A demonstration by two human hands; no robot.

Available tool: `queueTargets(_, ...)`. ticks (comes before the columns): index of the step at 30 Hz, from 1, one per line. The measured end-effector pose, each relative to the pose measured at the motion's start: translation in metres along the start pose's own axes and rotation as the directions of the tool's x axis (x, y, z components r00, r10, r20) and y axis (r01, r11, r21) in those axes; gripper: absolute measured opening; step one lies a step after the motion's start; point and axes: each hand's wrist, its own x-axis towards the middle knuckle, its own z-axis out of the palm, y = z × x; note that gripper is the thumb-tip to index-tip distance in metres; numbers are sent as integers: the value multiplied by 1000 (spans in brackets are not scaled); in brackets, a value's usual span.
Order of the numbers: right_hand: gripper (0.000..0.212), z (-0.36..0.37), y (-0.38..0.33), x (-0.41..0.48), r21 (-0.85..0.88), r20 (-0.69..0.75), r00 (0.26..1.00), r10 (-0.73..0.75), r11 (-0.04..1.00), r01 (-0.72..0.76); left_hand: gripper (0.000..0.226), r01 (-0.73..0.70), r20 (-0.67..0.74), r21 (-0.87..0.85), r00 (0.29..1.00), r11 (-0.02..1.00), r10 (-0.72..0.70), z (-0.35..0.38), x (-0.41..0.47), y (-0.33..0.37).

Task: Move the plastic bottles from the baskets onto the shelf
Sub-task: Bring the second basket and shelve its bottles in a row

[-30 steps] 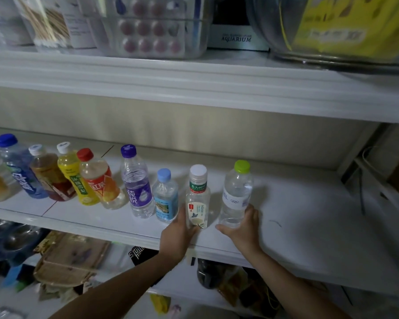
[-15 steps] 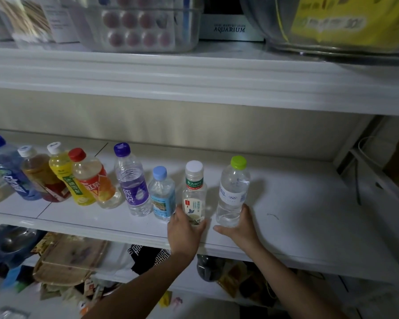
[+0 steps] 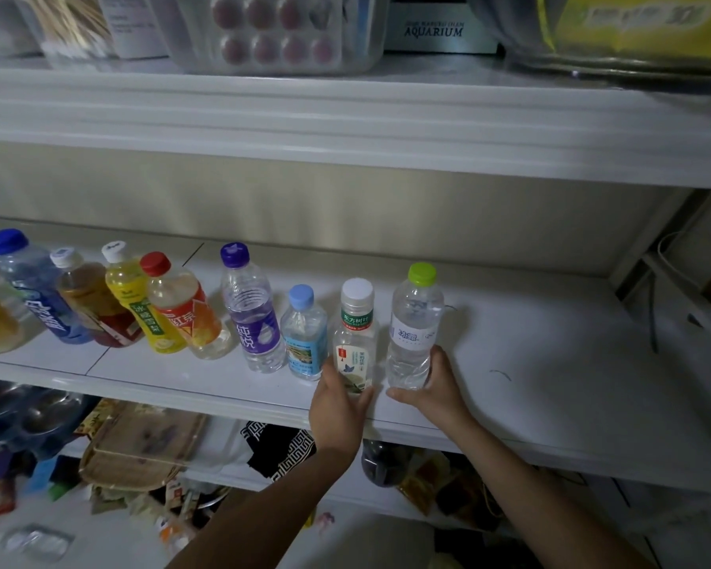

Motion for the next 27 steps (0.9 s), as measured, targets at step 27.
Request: queueTargets(27, 60, -2, -1, -3, 33, 83, 991, 101, 994, -104, 63, 10, 88, 138, 996, 990, -23, -8, 2, 1)
